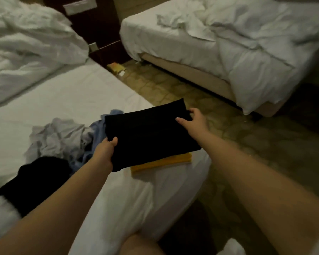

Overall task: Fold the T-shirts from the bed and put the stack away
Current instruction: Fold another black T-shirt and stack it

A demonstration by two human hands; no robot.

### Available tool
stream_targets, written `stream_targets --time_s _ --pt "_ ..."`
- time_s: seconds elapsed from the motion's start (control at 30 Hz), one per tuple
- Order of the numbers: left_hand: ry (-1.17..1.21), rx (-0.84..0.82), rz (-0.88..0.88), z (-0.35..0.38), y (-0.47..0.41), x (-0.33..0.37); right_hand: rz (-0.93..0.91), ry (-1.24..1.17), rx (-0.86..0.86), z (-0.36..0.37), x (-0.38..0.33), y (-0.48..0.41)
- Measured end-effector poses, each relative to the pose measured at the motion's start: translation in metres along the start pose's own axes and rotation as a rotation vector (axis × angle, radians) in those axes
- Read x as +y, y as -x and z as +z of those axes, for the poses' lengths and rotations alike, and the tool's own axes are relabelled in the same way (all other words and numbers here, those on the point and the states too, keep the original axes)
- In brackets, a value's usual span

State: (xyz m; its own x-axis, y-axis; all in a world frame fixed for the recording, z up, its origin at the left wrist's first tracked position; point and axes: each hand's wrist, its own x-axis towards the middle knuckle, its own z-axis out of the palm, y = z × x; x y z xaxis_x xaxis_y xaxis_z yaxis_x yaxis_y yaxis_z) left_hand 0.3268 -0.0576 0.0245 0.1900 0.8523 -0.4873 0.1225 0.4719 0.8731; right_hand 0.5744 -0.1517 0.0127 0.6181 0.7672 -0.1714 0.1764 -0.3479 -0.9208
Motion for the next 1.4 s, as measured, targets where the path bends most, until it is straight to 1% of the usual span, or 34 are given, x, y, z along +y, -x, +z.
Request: stream_targets --time_s 0.07,0.13,0.17,0.27,0.33,0.5,0.6,0.67,0.73,0.77,0.83,0.97,1.1,1.27,1.4 --pt "-0.102 0.084 0.015 0.010 -0.027 -0.005 0.016 0.028 0.019 0.005 0.008 -0.015" --pt "-0.267 0.203 0.023 0.014 -0.044 -0.016 0.041 0.065 0.010 0.017 0.021 -0.025" --pt "-0.327 0.233 0.027 0.016 -0.046 -0.023 0.061 0.087 -0.002 0.024 0.031 -0.029" --pt "-0.402 0.250 0.072 0.021 -0.050 -0.044 0.128 0.065 -0.001 0.042 0.059 -0.034" --pt "-0.431 0.272 0.116 0.025 -0.053 -0.049 0.138 0.051 0.009 0.046 0.066 -0.038" --pt "-0.496 0.281 0.120 0.027 -0.057 -0.047 0.123 0.161 0.006 0.048 0.066 -0.041" --pt "-0.508 0.240 0.117 0.021 -0.048 -0.043 0.106 0.324 0.035 0.046 0.058 -0.032" --pt "-0.519 0.217 0.112 0.017 -0.039 -0.037 0.098 0.474 0.077 0.043 0.050 -0.021" --pt "-0.544 0.202 0.143 0.013 -0.027 -0.030 0.084 0.605 0.133 0.043 0.041 -0.007" --pt "-0.562 0.201 0.166 0.011 -0.021 -0.027 0.062 0.648 0.169 0.044 0.035 0.002" --pt "-0.600 0.215 0.214 0.001 -0.006 -0.026 -0.029 0.659 0.222 0.049 0.021 0.021" --pt "-0.697 0.300 0.291 -0.034 0.031 -0.031 -0.220 0.665 0.169 0.075 -0.010 0.056" --pt "-0.751 0.459 0.351 -0.094 0.060 -0.043 -0.330 0.677 0.093 0.118 -0.043 0.090" --pt "-0.783 0.613 0.257 -0.181 0.085 -0.072 -0.439 0.681 -0.028 0.186 -0.059 0.137" --pt "-0.644 0.638 0.146 -0.247 0.094 -0.102 -0.505 0.797 -0.162 0.245 -0.051 0.161"
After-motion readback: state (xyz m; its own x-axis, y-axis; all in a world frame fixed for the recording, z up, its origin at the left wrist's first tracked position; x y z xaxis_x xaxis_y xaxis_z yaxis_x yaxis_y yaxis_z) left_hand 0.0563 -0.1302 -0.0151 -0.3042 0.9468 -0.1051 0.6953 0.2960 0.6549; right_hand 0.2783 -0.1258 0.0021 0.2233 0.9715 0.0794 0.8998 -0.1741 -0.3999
